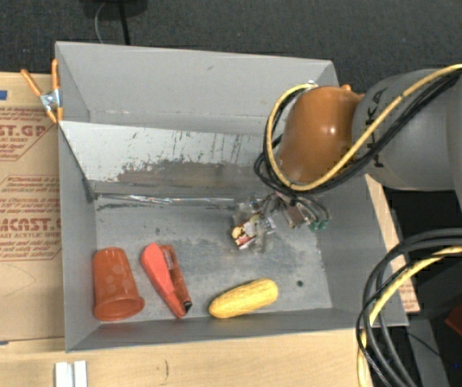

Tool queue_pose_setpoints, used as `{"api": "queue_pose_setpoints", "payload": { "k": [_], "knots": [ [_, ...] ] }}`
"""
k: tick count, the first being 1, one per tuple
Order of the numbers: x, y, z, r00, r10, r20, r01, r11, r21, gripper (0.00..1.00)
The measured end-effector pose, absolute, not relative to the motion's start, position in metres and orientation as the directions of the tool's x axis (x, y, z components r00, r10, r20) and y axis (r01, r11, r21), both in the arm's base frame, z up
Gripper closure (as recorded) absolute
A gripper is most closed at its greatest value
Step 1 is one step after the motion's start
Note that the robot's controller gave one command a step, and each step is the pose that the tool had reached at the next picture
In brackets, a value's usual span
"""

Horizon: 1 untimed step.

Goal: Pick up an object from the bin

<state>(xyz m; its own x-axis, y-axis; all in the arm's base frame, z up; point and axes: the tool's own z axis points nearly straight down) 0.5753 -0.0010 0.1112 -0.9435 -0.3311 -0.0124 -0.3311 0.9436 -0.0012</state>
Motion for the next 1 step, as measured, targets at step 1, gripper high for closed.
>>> {"api": "queue_pose_setpoints", "payload": {
  "k": [1],
  "knots": [
    [0.5754,-0.0009,0.1177,-0.944,-0.331,-0.013,-0.331,0.944,-0.001,1.00]
  ]
}}
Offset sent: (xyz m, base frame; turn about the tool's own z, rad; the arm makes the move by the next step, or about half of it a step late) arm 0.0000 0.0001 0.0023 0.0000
